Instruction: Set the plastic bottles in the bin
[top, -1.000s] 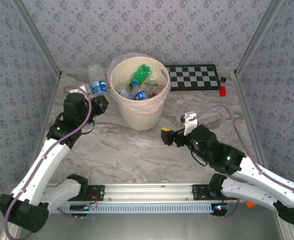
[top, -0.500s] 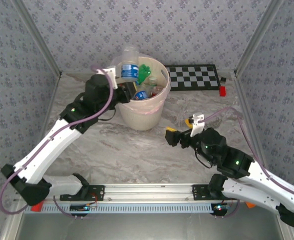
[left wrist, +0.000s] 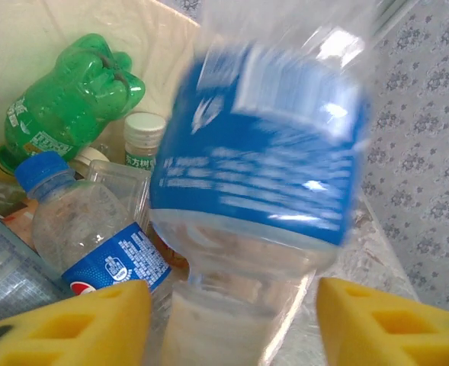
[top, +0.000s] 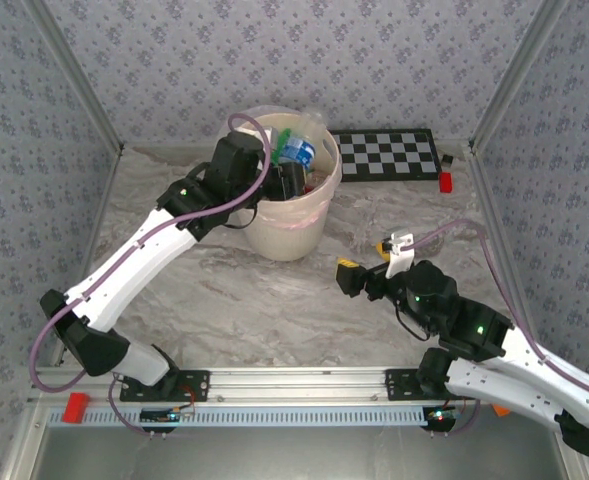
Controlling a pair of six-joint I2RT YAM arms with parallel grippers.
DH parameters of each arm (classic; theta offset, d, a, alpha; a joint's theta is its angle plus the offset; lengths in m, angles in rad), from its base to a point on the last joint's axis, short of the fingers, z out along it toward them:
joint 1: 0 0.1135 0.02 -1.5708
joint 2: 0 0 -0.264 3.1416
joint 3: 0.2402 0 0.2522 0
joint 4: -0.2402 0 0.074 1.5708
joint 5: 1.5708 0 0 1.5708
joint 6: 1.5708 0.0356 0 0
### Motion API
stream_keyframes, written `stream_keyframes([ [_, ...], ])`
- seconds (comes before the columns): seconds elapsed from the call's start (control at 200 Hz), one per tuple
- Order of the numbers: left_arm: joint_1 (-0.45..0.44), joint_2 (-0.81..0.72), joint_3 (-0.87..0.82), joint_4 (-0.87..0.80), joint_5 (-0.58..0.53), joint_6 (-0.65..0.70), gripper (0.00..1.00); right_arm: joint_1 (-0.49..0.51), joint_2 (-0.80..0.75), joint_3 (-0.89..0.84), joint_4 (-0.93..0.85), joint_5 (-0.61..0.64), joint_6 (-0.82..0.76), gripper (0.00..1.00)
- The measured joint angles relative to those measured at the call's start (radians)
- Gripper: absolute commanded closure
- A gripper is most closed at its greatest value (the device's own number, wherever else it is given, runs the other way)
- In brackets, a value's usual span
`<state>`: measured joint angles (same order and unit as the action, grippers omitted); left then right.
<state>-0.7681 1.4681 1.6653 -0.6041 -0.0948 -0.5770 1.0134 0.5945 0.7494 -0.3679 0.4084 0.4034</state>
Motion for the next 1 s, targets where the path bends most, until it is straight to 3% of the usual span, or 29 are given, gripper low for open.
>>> stream_keyframes([
  [0.05, 0.000, 0.000, 0.005, -0.004, 0.000, 0.003, 0.24, 0.000, 0.000, 0.000, 0.000, 0.000, 0.000, 0.00],
  [0.275, 0.000, 0.000, 0.010, -0.007, -0.009, 0.005, 0.18, 0.000, 0.008, 0.000, 0.001, 0.000, 0.000, 0.00],
  [0.415, 0.000, -0.002, 0.010, -0.010, -0.019, 0.008, 0.09, 0.000, 0.015, 0.000, 0.001, 0.000, 0.000, 0.00],
  [0.455, 0.000, -0.004, 0.010, -0.013, -0.024, 0.013, 0.00, 0.000, 0.015, 0.000, 0.001, 0.000, 0.000, 0.00],
  [0.755, 0.000, -0.115, -0.084, -0.003, -0.117, 0.011, 0.00, -0.008, 0.048, 0.001, -0.025, 0.025, 0.016, 0.00],
  [1.0, 0.003, -0.294, -0.335, 0.016, -0.344, -0.010, 0.00, -0.106, 0.057, -0.005, -0.058, 0.103, 0.061, 0.00],
])
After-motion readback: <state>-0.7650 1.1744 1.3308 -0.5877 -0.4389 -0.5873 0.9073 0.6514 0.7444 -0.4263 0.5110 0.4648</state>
